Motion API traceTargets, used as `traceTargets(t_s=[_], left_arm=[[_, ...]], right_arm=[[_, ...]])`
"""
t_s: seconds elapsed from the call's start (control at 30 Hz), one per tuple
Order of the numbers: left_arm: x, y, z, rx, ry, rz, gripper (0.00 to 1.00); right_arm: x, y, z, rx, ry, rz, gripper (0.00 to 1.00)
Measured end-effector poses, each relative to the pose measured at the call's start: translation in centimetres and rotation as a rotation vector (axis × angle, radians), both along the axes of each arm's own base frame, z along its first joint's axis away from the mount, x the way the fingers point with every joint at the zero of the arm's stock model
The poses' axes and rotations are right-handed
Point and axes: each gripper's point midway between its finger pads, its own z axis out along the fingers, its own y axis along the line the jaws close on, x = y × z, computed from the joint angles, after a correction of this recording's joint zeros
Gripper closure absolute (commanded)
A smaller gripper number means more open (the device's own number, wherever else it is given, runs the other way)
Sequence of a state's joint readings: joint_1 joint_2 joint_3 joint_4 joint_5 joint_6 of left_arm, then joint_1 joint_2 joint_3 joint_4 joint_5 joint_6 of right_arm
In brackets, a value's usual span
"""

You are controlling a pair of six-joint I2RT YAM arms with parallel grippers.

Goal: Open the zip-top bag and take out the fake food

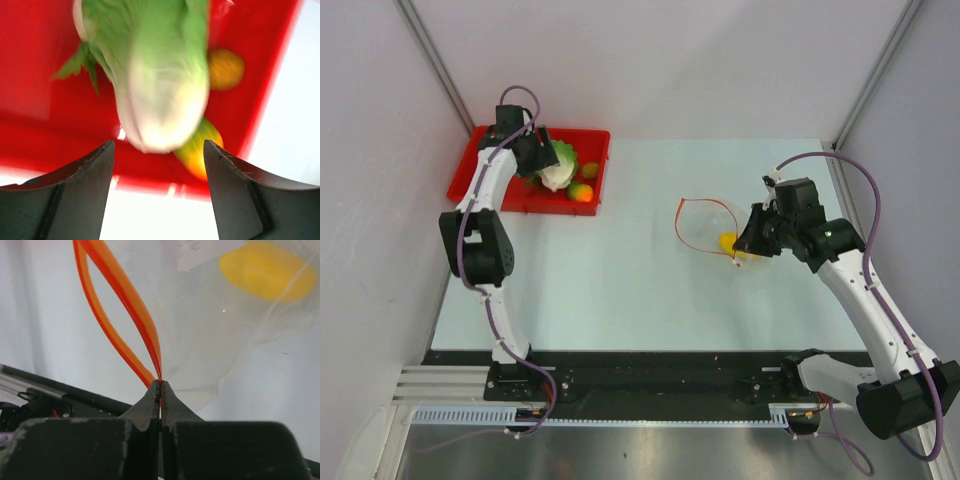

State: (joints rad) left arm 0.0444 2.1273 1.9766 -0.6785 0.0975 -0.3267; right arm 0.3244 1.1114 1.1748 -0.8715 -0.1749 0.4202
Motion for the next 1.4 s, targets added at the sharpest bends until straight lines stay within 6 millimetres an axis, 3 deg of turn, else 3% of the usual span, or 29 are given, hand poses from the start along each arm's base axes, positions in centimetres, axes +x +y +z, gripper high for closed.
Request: traceTargets(t_s=[0.07,0.13,0.2,0.33,0.4,0.47,0.67,0.8,0.93,1.03,1.23,1.4], left_arm=[[-2.0,-1.1,2.0,0.022,-0.013,-0.017,0.34],[-4.3,-3.6,4.4,0.025,-0.048,-0.065,0.44],[-7.4,-8.0,7.1,-0.012,-0.113,-0.159,0.55],[-15.9,-18.8,11.0,-0.202,-0.219,-0.412,0.64],[-20.3,-23.2,11.5,-0.3,-0.218,-0.523,0.67],[-23.6,-26.4,11.4,-0.379,-0.196,-0.595,0.68],[-28.9,-32.6,11.0,-0.493,-0.117,-0.697,0.75],[-29.4,-35.6,11.3,-0.517,-0.094,-0.727,0.82],[-27.8,-37.7,10.8,-0.532,-0.061,-0.694,0.82],[-27.0,-38.8,8.9,-0.536,0.002,-0.659,0.81],[-26.8,-40.1,4.5,-0.498,0.117,-0.602,0.66],[-26.3,-41.9,2.6,-0.469,0.15,-0.592,0.6]], right_arm=[[0.0,0.7,0.3,0.035,0.005,0.013,1.0],[-0.1,1.3,0.5,0.068,0.009,0.024,1.0],[-0.1,1.8,0.8,0.099,0.01,0.032,1.0],[0.0,2.6,1.3,0.15,0.02,0.036,1.0],[0.0,3.0,1.5,0.173,0.027,0.036,1.0],[0.0,3.5,1.7,0.196,0.032,0.04,1.0],[-0.8,5.0,1.9,0.227,0.047,0.088,1.0],[-1.3,5.5,1.9,0.231,0.054,0.109,1.0],[-1.4,5.7,2.0,0.232,0.056,0.115,1.0],[-1.5,5.9,2.0,0.234,0.059,0.118,1.0],[-1.4,5.8,1.9,0.234,0.066,0.09,1.0],[-1.0,5.0,1.7,0.241,0.085,0.028,1.0]])
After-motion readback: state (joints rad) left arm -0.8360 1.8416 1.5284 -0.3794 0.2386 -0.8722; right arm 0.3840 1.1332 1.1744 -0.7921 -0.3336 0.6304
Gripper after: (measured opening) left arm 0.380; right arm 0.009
